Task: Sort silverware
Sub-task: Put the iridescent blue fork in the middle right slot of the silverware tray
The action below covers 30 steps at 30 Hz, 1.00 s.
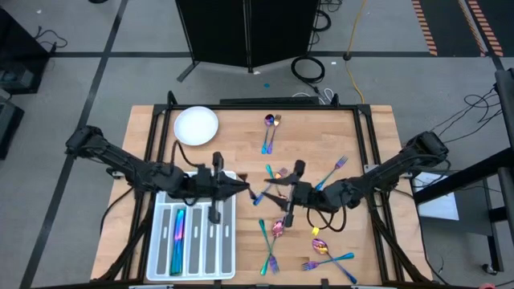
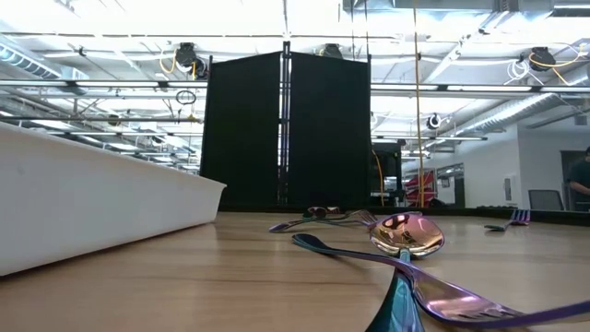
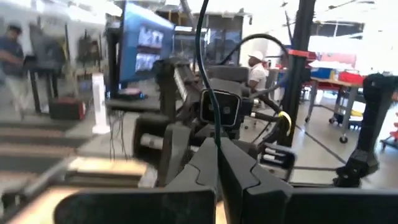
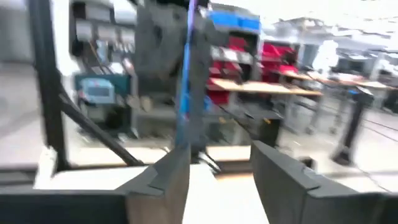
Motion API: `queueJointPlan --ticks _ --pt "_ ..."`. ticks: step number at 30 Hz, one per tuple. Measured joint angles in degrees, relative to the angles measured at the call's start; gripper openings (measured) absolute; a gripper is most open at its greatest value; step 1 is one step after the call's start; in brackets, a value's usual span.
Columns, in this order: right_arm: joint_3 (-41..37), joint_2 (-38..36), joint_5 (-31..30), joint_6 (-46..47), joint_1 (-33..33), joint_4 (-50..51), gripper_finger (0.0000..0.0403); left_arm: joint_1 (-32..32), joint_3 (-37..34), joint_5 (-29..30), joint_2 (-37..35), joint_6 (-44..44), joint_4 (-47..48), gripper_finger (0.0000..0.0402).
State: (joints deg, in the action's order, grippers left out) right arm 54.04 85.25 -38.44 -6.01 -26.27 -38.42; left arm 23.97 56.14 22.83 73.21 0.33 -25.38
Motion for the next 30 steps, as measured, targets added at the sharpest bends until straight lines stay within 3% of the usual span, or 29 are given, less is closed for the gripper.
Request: queueJointPlan --ticks 3,8,12,15,23,30 --pt "0.00 -2.52 -3.61 1.59 -1.13 8.35 0.0175 0.00 0.02 2.79 -3.86 -8.20 7.65 0.0001" --pt "0.00 -4.52 -3.79 6.98 -2.28 17.41 0.0184 -0.69 0.07 5.53 -9.41 -29.36 24.59 0.0000" --pt "0.00 -4.50 -3.64 9.86 -3.03 22.00 0.0184 -0.37 -0.17 6.00 -9.82 -45.60 40.47 0.0000" --pt "0.00 -4.49 -3.48 13.21 -3.14 26.01 0.0185 1.57 -2.39 5.99 -8.89 -56.67 47.16 0.0000" --pt "0.00 -4.48 -3.48 19.75 -3.20 33.21 0.0185 9.94 -11.02 3.76 -7.38 -83.92 51.46 0.0000" --pt "0.00 -4.48 -3.47 20.27 -3.86 34.43 0.0185 22.13 -14.26 12.59 -5.09 -104.40 51.49 0.0000"
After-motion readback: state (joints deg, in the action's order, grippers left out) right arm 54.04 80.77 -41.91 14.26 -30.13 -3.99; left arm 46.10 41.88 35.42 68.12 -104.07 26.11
